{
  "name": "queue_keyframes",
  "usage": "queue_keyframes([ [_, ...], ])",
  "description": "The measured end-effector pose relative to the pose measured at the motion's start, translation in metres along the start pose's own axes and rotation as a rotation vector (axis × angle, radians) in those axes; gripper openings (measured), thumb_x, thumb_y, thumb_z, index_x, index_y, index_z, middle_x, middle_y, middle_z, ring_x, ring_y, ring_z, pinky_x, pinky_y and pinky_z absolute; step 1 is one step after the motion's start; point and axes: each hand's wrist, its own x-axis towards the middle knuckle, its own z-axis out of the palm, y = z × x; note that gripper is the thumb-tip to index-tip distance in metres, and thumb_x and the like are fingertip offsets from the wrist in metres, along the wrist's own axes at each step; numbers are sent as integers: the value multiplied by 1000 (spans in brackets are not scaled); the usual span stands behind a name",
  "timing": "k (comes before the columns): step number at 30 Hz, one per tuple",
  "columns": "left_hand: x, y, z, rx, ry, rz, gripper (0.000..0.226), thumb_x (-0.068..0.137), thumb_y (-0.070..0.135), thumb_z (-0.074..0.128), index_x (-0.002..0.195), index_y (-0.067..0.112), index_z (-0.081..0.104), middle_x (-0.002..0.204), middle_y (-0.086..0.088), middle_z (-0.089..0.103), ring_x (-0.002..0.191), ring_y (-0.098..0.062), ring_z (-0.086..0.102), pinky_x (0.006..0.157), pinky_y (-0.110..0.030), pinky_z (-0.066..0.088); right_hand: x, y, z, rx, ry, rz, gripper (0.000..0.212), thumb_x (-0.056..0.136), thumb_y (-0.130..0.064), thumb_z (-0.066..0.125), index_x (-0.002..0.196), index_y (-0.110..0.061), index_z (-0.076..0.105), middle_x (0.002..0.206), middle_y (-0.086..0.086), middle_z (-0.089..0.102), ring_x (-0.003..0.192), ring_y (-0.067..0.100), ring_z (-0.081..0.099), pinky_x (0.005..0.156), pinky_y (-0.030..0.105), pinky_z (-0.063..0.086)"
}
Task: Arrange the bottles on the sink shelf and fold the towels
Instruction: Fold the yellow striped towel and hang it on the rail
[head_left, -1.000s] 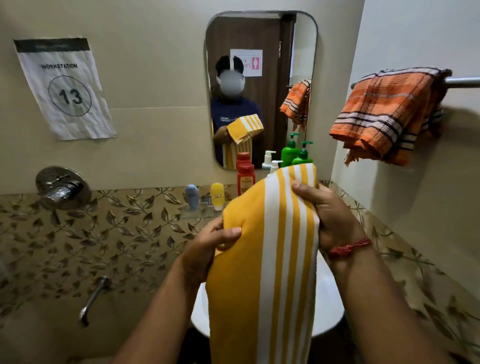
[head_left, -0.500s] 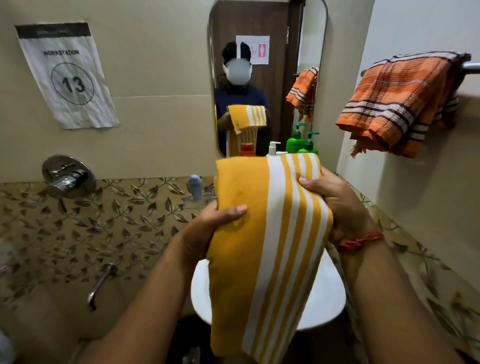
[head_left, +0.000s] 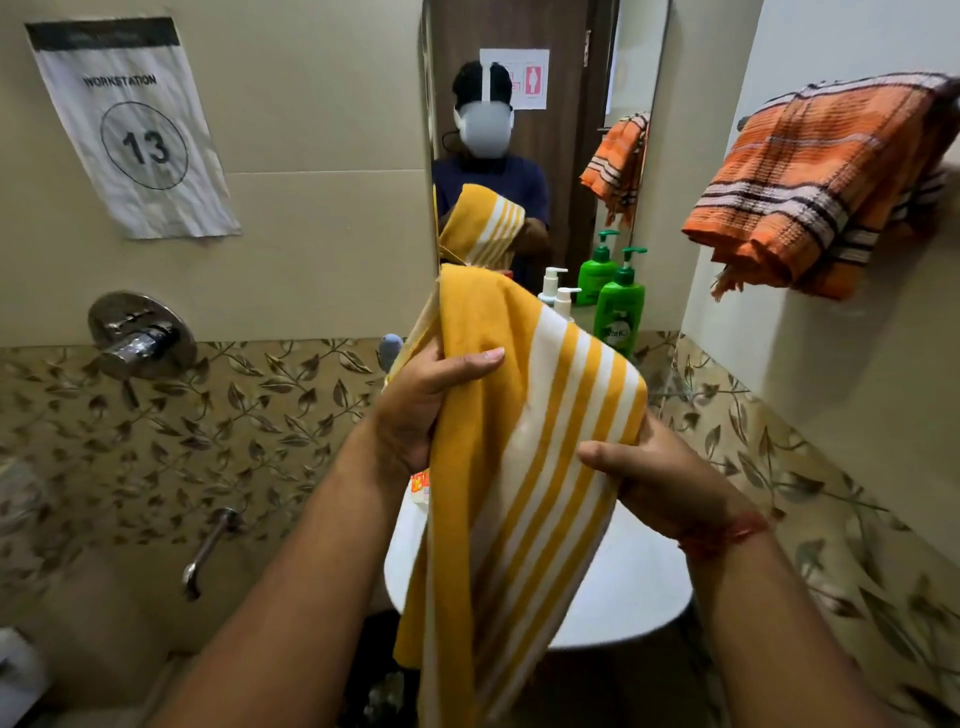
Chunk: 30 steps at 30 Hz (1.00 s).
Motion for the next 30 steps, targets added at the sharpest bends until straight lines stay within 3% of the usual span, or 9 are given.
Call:
queue_keyframes([
  [3, -7, -3, -8, -13, -34, -32, 61, 79, 27, 81, 132, 22, 53, 121, -9, 73, 108, -33, 71, 79, -43, 60, 17, -7, 15, -53, 308, -62, 57, 81, 6, 69, 128, -22, 54, 115, 2, 73, 107, 22, 70, 80, 32, 60],
  [5, -15, -16, -12, -83, -53, -67, 72, 71, 28, 86, 135, 17, 53, 126, -14, 70, 111, -35, 69, 82, -44, 60, 27, -12, 23, -22, 476, -73, 44, 87, 3, 63, 126, -17, 58, 113, 5, 72, 98, 20, 72, 75, 28, 59],
  [9, -30, -43, -18, -132, 97, -61, 54, 81, 29, 72, 133, 20, 60, 131, -14, 67, 117, -37, 65, 84, -44, 59, 34, -8, 28, 51, 699, 49, 36, 88, -6, 68, 123, -1, 61, 111, 20, 71, 91, 27, 70, 78, 38, 60],
  [12, -28, -40, -16, -70, 179, 36, 78, 74, 21, 78, 145, 25, 47, 136, 1, 59, 116, -27, 63, 83, -37, 60, 29, -11, 24, 136, 601, 56, 46, 88, -6, 68, 132, 0, 55, 111, 19, 70, 94, 29, 71, 81, 42, 61],
  [15, -20, -32, -6, 2, 169, 168, 96, 72, 8, 82, 148, 46, 37, 141, 13, 41, 121, -23, 59, 92, -42, 59, 21, -25, 12, 50, 368, 31, 85, 77, -11, 75, 150, -26, 34, 117, -1, 58, 100, 20, 71, 75, 35, 61],
  [17, -15, -31, 1, 61, 143, 233, 94, 77, 0, 79, 145, 52, 41, 143, 13, 37, 128, -22, 52, 95, -38, 57, 18, -31, 9, -127, 257, 87, 95, 74, -5, 77, 150, -35, 30, 124, 2, 52, 102, 25, 70, 73, 35, 61],
  [21, -9, -20, 4, 227, 166, 293, 89, 81, 11, 80, 142, 61, 39, 132, 31, 30, 121, -1, 43, 79, -18, 58, 24, -35, 9, -178, 389, -11, 77, 86, 9, 63, 148, -28, 37, 123, 0, 53, 102, 26, 67, 72, 34, 61],
  [26, -6, 2, -10, 377, 205, 239, 93, 70, 33, 86, 143, 62, 36, 139, 17, 28, 119, -12, 44, 78, -30, 55, 32, -38, 16, -142, 447, -35, 66, 89, -7, 69, 144, -32, 41, 112, -4, 53, 95, 23, 68, 68, 37, 62],
  [30, -2, 2, -11, 486, 448, 192, 62, 79, 29, 84, 129, 53, 55, 133, 11, 39, 123, -23, 42, 81, -36, 50, 28, -45, 18, -135, 327, 30, 76, 81, 1, 74, 142, -31, 44, 116, 7, 56, 90, 24, 73, 66, 30, 61],
])
